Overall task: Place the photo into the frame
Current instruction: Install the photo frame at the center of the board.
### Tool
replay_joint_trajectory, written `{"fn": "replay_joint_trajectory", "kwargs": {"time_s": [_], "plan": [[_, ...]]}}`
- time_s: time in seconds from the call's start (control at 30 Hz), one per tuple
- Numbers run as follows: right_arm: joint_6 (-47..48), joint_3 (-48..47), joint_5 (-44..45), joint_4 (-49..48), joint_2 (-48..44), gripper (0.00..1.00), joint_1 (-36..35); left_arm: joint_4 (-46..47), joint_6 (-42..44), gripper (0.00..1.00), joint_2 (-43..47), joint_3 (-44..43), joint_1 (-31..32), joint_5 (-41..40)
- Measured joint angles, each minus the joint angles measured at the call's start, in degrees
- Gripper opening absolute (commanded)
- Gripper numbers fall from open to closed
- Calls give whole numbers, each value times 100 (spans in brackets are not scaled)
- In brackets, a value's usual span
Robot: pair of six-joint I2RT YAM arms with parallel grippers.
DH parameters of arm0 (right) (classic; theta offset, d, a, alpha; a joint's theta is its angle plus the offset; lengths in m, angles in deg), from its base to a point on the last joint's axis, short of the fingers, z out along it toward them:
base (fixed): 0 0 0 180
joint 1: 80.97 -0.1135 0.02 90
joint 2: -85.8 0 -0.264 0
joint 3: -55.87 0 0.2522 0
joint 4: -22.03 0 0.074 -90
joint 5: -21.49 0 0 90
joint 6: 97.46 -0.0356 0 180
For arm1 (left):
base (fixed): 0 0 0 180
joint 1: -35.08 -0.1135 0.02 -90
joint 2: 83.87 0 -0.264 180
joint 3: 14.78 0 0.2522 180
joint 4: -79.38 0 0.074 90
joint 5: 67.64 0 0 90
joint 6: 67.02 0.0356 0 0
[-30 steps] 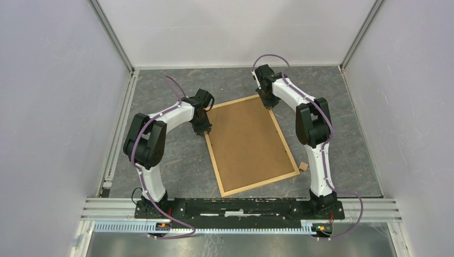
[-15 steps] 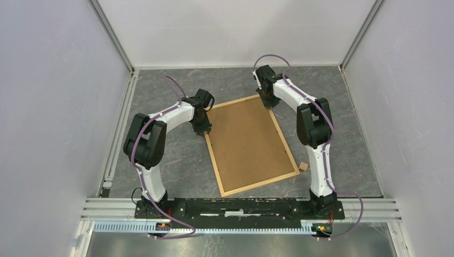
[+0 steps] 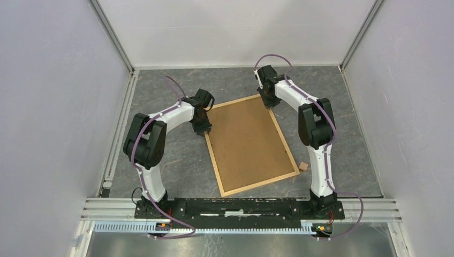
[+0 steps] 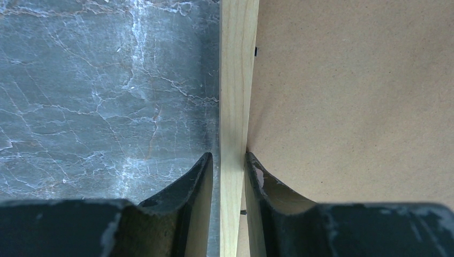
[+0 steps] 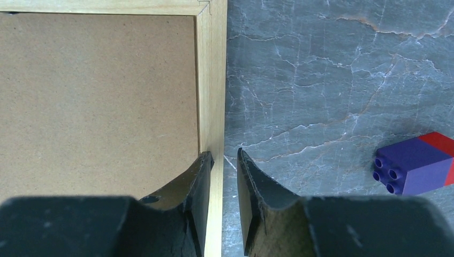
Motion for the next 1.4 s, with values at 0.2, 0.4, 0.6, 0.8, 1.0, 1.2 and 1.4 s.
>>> {"fn": "replay_joint_trajectory", "kwargs": {"time_s": [0.2, 0.4, 0.6, 0.8, 1.0, 1.2, 1.4], "plan": [[2, 129, 0, -129, -70, 31, 0, 2, 0, 34, 0, 0, 0, 0], [4, 273, -7, -267, -149, 31, 0, 2, 0, 34, -2, 0, 0, 2], [9, 396, -7, -389, -212, 32, 2, 2, 0, 34, -4, 0, 0, 2], [11, 448, -7, -437, -243, 32, 2, 2, 0, 34, -4, 0, 0, 2], [15, 525, -39, -431, -297, 33, 0, 2, 0, 34, -4, 0, 0, 4], [22, 680, -177, -437, -323, 34, 0, 2, 0, 34, -7, -4, 0, 7], [22, 595, -142, -345, -295, 35, 15, 0, 0, 34, -7, -4, 0, 4]]}}
